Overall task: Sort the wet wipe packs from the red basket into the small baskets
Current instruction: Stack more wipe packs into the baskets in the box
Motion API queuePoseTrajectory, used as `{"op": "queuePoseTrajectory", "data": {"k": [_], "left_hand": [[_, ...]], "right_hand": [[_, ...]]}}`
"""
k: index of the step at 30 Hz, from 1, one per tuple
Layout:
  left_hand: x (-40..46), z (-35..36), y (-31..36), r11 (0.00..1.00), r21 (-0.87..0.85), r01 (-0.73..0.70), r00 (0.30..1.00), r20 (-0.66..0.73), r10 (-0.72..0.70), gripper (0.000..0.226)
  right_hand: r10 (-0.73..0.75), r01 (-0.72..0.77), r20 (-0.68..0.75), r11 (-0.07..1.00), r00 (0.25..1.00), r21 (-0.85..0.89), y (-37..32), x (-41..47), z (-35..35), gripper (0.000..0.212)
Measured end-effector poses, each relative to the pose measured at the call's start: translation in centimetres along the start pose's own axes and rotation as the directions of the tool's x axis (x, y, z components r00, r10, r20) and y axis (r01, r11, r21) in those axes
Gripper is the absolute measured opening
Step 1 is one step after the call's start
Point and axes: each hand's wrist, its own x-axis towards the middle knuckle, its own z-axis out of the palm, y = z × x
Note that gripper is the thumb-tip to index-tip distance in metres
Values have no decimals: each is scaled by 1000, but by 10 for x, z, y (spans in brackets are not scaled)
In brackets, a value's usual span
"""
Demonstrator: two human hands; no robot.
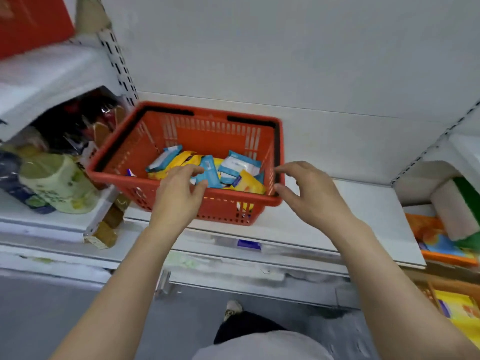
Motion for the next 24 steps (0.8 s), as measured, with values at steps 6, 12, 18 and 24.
{"op": "queuePoseTrajectory", "data": {"k": [6, 12, 18, 24], "left_hand": [[67, -10, -34, 995, -44, 91, 989, 122, -85, 28], [114, 7, -59, 989, 17, 144, 912, 386, -139, 43], [158, 17, -71, 996, 66, 67, 771, 630, -93, 57], [184, 20, -80, 1000, 27, -7, 665, 747, -15, 60]], "right_hand": [[-51, 67, 200, 995, 979, -72, -27, 108, 37, 38], [133, 40, 623, 966, 771, -256, -22, 174, 105, 56], [270, 112, 724, 895, 635, -433, -21, 180, 164, 43], [315, 11, 616, 885, 722, -465, -17, 189, 160, 41]]}}
